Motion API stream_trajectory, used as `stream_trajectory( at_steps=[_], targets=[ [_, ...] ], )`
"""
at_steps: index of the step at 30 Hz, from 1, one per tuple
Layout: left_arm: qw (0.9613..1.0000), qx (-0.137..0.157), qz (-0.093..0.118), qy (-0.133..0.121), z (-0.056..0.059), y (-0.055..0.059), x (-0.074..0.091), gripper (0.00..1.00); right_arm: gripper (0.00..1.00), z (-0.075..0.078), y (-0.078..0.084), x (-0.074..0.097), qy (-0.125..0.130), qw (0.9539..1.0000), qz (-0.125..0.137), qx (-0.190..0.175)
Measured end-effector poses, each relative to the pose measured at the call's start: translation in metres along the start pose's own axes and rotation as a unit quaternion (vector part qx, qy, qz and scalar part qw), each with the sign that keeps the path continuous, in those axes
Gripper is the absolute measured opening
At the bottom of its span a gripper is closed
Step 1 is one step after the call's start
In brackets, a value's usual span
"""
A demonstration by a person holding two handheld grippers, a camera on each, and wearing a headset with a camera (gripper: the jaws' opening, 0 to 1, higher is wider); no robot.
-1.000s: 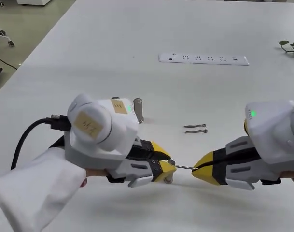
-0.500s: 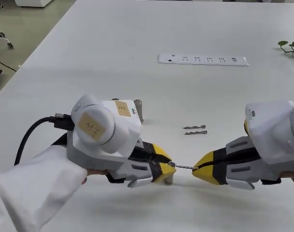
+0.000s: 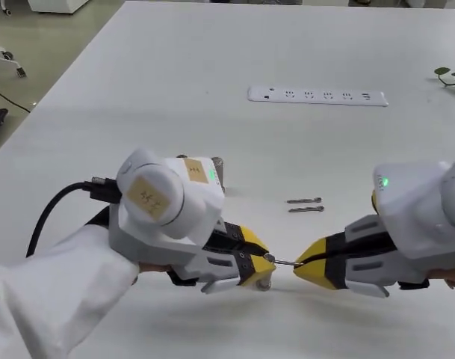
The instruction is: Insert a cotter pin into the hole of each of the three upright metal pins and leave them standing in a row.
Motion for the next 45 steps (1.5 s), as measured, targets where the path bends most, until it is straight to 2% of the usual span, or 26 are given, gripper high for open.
stream_trajectory(
  at_steps=[11,15,19,23,29,32,34,45],
  targets=[
    [1.0000,0.001,-0.001,-0.001,0.001,-0.001,0.000,0.06,0.00,0.003,-0.005,-0.010,-0.002,0.9998,-0.002,0.020],
    [0.9998,0.018,0.000,0.000,0.000,-0.001,0.000,0.06,0.00,0.005,-0.009,-0.013,0.000,0.9997,-0.001,0.022],
    [0.9999,0.014,0.000,0.002,-0.001,0.000,0.000,0.06,0.00,0.002,-0.010,-0.014,0.000,0.9991,0.001,0.042],
    [0.9999,0.013,0.000,0.002,-0.001,0.000,0.000,0.06,0.09,0.007,-0.009,-0.012,0.017,0.9989,0.000,0.044],
    [1.0000,0.008,0.000,0.003,0.000,0.000,0.000,0.06,0.08,0.009,-0.008,-0.006,0.018,0.9991,-0.002,0.039],
    [1.0000,-0.006,-0.001,-0.001,0.001,0.000,0.000,0.06,0.03,0.006,-0.008,-0.003,0.007,0.9994,0.001,0.035],
    [1.0000,-0.002,-0.001,-0.001,0.001,0.000,0.000,0.06,0.00,0.004,-0.008,-0.003,0.003,0.9993,0.003,0.036],
    [1.0000,-0.001,-0.003,0.000,0.002,0.001,-0.001,0.06,0.00,0.000,-0.015,-0.006,-0.002,0.9992,0.006,0.040]
  ],
)
Point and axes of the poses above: the centre of the closed fingertips' face, and the gripper's own axes: x roughly backward along the fingers, z roughly to its right, y roughly out of its underside, the point moved 10 cm from there along x, roughly backward along the fingers, and after that the axes turned 9 degrees about -x, right-handed, at the moved point
